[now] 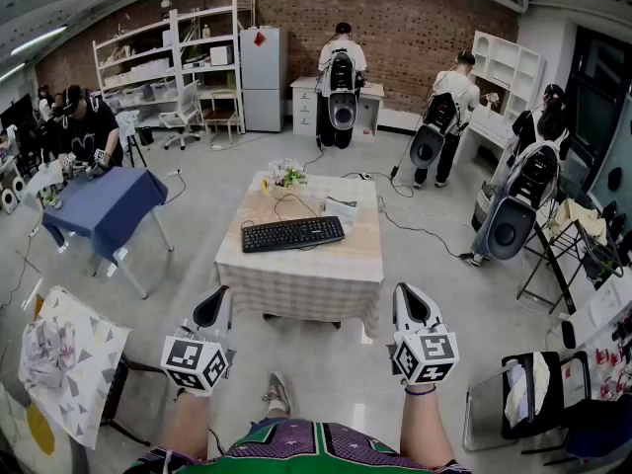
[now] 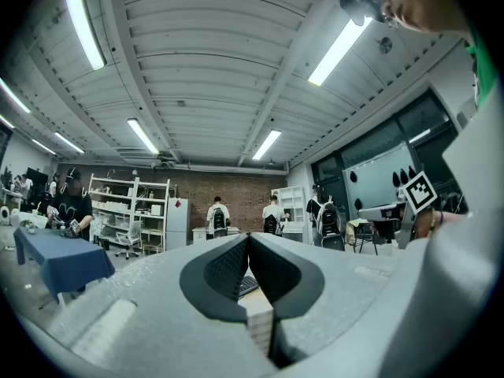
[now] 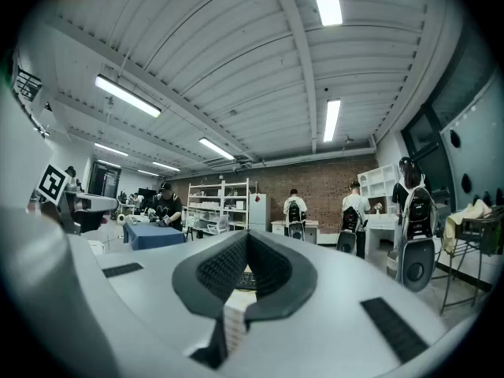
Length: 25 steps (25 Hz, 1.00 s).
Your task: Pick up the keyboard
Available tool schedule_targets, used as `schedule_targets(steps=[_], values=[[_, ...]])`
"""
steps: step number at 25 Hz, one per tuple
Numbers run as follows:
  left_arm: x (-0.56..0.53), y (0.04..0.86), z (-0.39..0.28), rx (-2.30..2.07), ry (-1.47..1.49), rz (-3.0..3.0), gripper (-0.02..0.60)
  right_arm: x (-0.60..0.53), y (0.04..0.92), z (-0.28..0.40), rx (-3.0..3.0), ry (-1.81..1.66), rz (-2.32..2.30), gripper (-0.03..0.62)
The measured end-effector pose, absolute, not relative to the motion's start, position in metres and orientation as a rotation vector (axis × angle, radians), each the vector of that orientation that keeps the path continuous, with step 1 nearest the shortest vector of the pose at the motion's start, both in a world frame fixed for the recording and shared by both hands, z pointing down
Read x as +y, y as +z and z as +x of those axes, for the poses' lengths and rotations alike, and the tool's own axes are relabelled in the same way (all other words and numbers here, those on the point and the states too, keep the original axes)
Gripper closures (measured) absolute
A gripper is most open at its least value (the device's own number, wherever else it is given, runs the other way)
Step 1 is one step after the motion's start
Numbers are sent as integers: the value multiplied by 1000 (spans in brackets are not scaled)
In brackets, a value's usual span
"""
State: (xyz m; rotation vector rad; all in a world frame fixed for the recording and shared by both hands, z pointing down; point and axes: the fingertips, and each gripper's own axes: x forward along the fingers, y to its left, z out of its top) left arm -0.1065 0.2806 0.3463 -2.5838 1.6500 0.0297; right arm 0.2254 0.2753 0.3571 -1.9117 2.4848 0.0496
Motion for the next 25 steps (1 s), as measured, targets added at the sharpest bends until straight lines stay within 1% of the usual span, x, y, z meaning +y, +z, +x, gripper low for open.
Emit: schedule_targets(steps=[25], values=[[279,351,-128,1706,35,-2551,565,262,363,205,2513,22,-1862,592]])
